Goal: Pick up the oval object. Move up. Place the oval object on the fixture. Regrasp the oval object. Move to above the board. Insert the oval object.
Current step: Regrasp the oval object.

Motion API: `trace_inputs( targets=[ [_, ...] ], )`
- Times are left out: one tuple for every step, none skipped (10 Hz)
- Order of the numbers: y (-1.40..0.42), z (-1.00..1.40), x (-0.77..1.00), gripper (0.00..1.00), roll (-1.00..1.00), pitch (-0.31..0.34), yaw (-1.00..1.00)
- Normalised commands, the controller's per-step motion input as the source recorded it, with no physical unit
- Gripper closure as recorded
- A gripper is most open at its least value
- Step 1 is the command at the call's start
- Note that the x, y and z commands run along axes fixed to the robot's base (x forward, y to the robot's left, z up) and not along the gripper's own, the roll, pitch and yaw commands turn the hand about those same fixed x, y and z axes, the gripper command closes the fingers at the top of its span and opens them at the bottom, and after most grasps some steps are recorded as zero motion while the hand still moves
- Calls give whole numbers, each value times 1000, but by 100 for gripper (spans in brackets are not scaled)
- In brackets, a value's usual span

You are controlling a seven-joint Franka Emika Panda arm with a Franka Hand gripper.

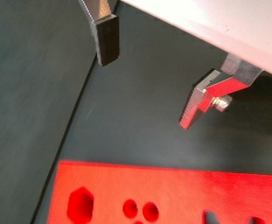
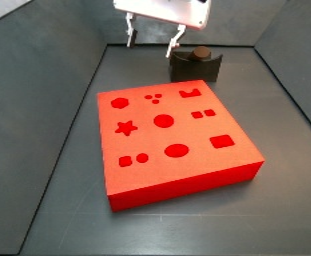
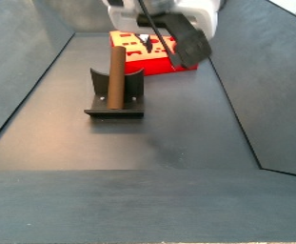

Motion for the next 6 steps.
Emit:
trace_inputs(
  targets=[
    [-24, -3, -50, 0, 1000, -187, -955],
    [-22, -2, -42, 0, 1000, -211, -957],
    [-16, 6, -43, 0, 1000, -222, -960],
    [-15, 7, -51, 0, 1000, -245, -966],
    [-16, 8, -50, 0, 1000, -252, -970],
    [-14, 6, -51, 0, 1000, -260, -978]
  ],
)
